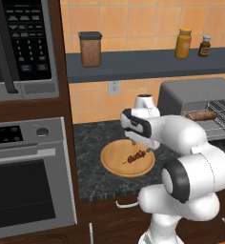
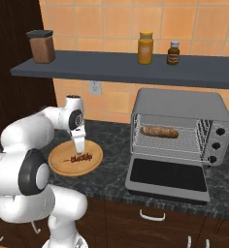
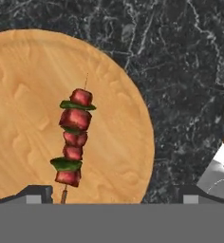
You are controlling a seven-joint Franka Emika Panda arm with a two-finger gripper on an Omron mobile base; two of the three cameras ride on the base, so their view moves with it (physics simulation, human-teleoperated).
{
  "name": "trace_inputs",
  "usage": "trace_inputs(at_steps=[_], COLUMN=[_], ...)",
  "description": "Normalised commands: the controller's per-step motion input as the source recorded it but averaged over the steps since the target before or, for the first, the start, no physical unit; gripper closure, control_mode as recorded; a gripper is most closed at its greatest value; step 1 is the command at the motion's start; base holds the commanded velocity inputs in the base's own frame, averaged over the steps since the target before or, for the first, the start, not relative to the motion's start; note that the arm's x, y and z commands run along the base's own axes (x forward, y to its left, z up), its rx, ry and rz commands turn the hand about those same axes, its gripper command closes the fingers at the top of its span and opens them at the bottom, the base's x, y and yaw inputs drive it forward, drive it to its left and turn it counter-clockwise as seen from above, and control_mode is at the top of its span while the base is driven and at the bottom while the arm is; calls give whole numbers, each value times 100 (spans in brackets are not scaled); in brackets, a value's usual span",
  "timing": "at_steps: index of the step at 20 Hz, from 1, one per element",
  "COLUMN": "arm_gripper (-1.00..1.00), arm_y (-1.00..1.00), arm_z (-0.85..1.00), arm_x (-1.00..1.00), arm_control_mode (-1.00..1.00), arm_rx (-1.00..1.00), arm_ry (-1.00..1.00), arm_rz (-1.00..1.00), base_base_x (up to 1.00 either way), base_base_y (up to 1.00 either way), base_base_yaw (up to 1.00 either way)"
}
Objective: Pick up the kebab skewer and baguette bread, and place them inside the toaster oven. Close the toaster oven door and start by setting the timer.
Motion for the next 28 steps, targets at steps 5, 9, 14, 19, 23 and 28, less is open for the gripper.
trace_inputs(at_steps=[5, 9, 14, 19, 23, 28], arm_gripper=[-100, -100, -100, -100, -100, -100], arm_y=[4, 0, 0, 0, 0, -5], arm_z=[-48, -51, -47, -26, 0, -6], arm_x=[67, 34, 0, -5, -36, -12], arm_control_mode=[-100, -100, -100, -100, -100, -100], arm_rx=[5, 0, 0, 0, 0, 0], arm_ry=[-1, -8, -4, -7, -10, -2], arm_rz=[2, 0, 0, -1, -5, -2], base_base_x=[0, 0, 0, 0, 0, 0], base_base_y=[0, 0, 0, 0, 0, 0], base_base_yaw=[0, 0, 0, 0, 0, 0])
